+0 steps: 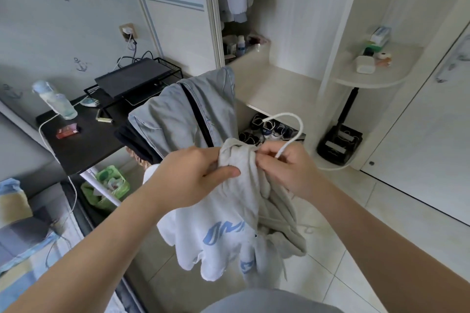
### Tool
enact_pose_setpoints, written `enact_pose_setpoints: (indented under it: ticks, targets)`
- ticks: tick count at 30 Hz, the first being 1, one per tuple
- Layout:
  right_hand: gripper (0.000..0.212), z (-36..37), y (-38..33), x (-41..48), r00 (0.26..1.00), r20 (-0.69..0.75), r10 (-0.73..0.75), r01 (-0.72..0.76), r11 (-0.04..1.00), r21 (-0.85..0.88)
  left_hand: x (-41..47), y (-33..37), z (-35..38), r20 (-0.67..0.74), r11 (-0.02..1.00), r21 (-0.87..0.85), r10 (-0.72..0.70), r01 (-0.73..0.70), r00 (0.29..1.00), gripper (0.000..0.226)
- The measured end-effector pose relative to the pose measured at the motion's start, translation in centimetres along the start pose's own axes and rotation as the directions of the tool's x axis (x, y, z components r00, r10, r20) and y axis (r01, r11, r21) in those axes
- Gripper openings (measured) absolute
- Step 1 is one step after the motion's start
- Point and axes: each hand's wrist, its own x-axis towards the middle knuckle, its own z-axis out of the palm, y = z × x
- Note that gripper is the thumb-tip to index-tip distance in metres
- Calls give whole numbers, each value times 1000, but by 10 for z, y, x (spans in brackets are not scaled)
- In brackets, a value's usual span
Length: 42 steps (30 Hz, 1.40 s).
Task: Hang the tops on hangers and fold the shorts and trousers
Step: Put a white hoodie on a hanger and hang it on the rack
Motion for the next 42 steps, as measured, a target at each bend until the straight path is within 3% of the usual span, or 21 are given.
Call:
enact_pose_setpoints:
  ticks: [7, 14, 18, 20, 22, 24, 25, 27, 30, 33, 38, 42]
  targets:
    - [25, -31, 34, -27, 992, -52, 115, -121, 984, -130, -19, -17, 9, -107, 972, -149, -196, 179, 975, 60]
    - [21, -14, 36, -18, 998, 22, 65, -60, 982, -181, -19, 2, 26, -120, 968, -178, -199, 176, 973, 47]
    - [19, -11, 37, -12, 996, 43, 73, -61, 973, -221, -21, -4, 37, -89, 931, -294, -251, 215, 964, 59]
    - [16, -9, 44, -15, 998, -68, -13, -9, 946, -323, -25, -8, 40, -103, 913, -325, -292, 245, 951, 62]
    - [15, -8, 52, -25, 950, -242, -196, 66, 885, -461, -30, -12, 42, -151, 892, -351, -354, 285, 923, 60]
    - [10, -6, 65, -41, 916, -321, -242, 73, 886, -458, -35, -16, 42, -201, 862, -394, -419, 319, 885, 60]
    - [9, -3, 70, -48, 941, -288, -176, 48, 915, -401, -37, -17, 42, -224, 847, -416, -449, 332, 865, 60]
    - [15, 11, 81, -56, 995, -83, 52, -77, 942, -327, -39, -17, 43, -261, 818, -455, -499, 351, 826, 57]
    - [39, 38, 97, -52, 960, 183, 214, -123, 904, -410, -37, -12, 45, -289, 802, -509, -501, 312, 816, 53]
    - [13, 58, 110, -46, 953, 195, 233, -109, 860, -499, -33, -10, 44, -294, 793, -539, -492, 283, 819, 51]
    - [22, 46, 129, -48, 882, 275, 383, -187, 819, -542, -38, -22, 38, -257, 784, -536, -506, 314, 823, 49]
    - [20, 23, 150, -49, 820, 289, 494, -128, 651, -748, -48, -27, 35, -195, 768, -556, -492, 318, 848, 49]
